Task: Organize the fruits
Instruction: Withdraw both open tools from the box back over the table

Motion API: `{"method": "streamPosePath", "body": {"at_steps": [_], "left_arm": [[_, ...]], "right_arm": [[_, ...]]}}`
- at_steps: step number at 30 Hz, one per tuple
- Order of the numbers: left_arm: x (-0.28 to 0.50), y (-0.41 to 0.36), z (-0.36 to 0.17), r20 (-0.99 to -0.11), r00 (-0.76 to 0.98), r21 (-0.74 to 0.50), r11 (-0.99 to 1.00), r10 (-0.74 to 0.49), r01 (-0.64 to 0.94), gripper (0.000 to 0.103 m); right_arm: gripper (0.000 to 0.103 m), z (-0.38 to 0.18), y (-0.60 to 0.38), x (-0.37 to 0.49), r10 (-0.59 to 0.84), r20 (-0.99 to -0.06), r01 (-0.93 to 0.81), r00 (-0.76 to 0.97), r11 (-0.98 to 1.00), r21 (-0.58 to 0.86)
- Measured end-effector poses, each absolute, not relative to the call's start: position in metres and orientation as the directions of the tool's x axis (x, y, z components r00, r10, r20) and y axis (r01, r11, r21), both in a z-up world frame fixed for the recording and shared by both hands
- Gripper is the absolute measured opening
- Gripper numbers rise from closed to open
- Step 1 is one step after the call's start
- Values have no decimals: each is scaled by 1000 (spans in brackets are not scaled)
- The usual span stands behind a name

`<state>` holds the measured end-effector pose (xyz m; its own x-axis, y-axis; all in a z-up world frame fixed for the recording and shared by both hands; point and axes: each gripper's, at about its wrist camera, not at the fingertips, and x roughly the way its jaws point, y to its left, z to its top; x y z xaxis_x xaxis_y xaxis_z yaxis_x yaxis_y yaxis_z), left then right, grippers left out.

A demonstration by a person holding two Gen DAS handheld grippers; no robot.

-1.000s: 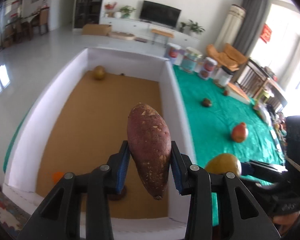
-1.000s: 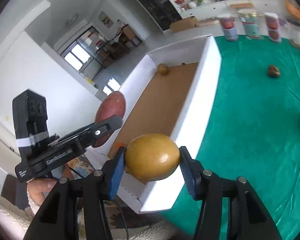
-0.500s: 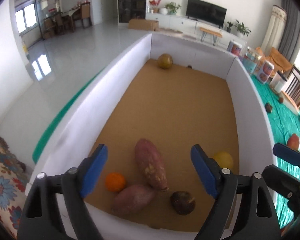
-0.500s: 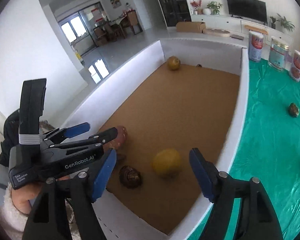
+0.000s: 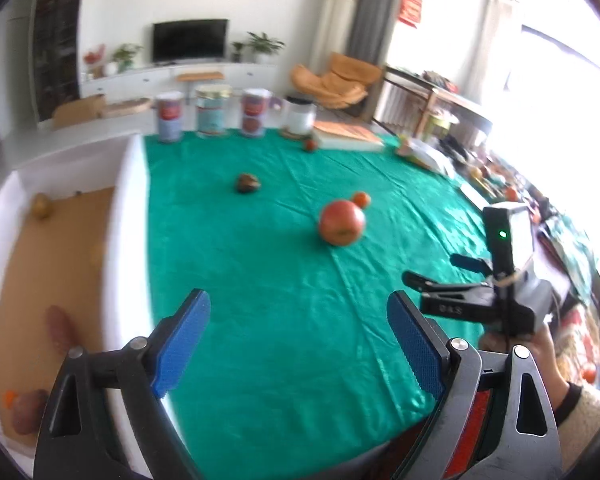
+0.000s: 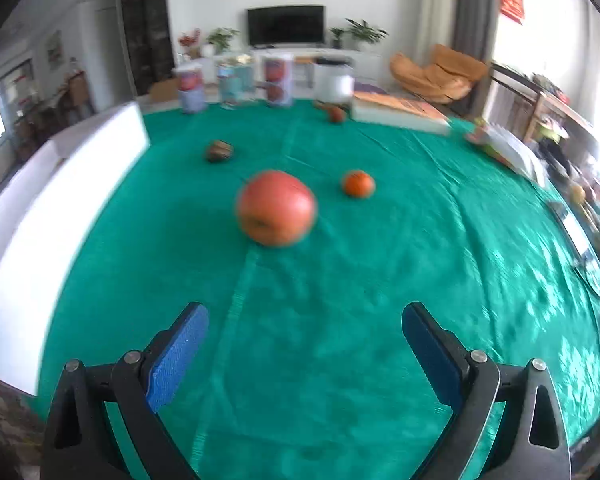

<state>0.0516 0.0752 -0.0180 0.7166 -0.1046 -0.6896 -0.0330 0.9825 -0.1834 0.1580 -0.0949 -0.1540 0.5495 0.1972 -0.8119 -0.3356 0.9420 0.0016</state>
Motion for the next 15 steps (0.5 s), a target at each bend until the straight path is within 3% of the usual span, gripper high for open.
{"method": "streamPosePath", "body": {"at_steps": [2,5,9,15], "left_arm": [[73,50,-39,-720,681,-174,985,-134,9,91],[104,34,-76,-770,630,-136,991,-101,-6,91],[135,39,-114,-801,599,-71,993,-2,-92,91],[159,60,-149,-812,575,-24,977,104,-210,91]], "right_arm": [[97,-169,-147,168,190,-853,-201,486,974,102],[97,-170,-198,175,265,-838,-48,477,960,276],[97,-176,-201,180,230,-851,-8,471,967,256],[97,-187,-166,197,90,-849,-55,521,996,72]]}}
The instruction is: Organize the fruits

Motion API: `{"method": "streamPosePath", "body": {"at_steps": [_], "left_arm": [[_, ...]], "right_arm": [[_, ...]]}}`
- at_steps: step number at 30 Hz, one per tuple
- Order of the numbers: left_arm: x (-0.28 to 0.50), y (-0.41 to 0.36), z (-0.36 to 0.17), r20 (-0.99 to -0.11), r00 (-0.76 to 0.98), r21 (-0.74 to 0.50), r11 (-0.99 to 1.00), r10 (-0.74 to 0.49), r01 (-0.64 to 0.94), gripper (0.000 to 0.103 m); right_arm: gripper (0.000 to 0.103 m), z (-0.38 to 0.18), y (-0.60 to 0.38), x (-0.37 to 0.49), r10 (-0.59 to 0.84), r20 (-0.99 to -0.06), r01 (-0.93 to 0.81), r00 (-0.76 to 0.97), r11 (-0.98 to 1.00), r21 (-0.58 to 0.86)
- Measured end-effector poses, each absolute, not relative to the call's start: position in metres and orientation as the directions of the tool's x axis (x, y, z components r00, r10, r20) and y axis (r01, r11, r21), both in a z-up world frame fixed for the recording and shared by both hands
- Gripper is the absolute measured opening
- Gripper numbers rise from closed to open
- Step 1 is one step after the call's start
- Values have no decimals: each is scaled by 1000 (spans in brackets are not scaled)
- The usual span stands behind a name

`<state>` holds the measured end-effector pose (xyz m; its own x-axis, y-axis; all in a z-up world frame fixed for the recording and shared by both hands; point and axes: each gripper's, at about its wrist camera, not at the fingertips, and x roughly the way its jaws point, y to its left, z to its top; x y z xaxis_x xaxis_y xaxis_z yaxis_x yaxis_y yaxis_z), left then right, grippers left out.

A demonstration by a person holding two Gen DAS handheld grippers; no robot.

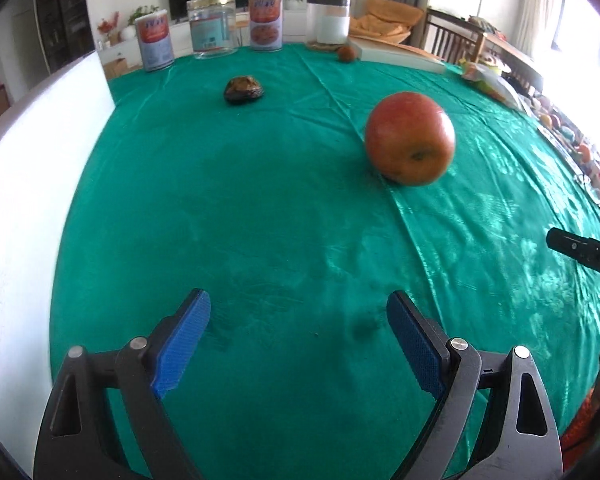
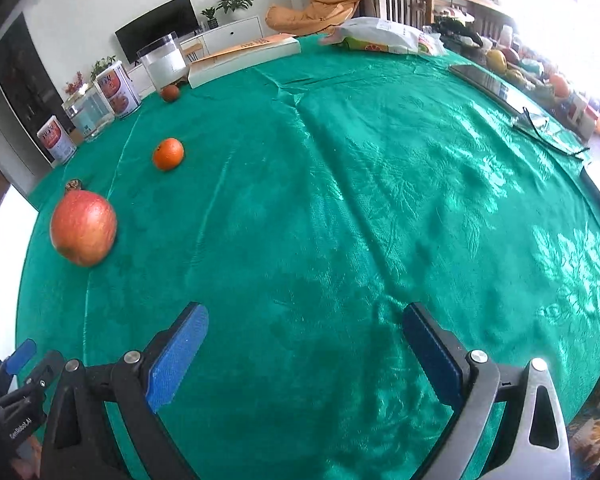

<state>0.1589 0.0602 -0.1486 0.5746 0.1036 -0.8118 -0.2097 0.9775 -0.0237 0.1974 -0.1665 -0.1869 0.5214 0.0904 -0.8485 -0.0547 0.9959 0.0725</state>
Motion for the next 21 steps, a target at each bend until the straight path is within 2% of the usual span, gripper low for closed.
{"method": "streamPosePath", "body": {"at_steps": [6,10,21], "left_arm": [[163,62,-152,-801,583,5,976,135,-220,96],[165,62,-154,-804,578,6,974,138,-224,99],[165,62,-154,-805,578,5,974,137,-225,99]], "right_arm": [[98,-196,-143,199,40,-853,-123,520,992,-29],[103,-199,-146,200,51,-861,-119,507,993,-11],[103,-199,-145,200,47,-861,-118,507,993,-16]]}}
